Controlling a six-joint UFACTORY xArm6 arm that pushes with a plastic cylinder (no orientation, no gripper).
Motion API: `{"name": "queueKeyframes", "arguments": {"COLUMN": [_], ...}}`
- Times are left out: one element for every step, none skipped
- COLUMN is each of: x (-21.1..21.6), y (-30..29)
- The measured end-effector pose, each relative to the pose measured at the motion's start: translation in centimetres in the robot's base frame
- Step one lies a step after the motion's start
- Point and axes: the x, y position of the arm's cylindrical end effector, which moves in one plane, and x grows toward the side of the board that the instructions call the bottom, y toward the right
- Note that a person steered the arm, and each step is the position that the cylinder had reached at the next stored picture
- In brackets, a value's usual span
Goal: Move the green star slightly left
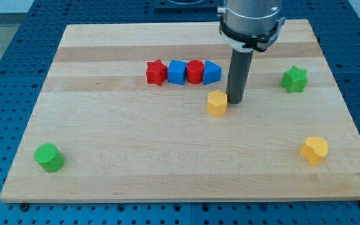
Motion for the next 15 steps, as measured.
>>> {"name": "queueKeyframes", "arguments": {"x": [0.6, 1.2, 1.4, 1.7, 1.8, 1.8, 1.0, -1.0, -2.6, -3.9, -5.1, -6.1, -6.5, -5.4, -3.0], "y": [-1.2, -1.0, 2.5, 7.0, 11.2, 15.0, 16.8, 16.9, 16.9, 16.9, 15.7, 13.6, 11.6, 10.7, 10.4]}}
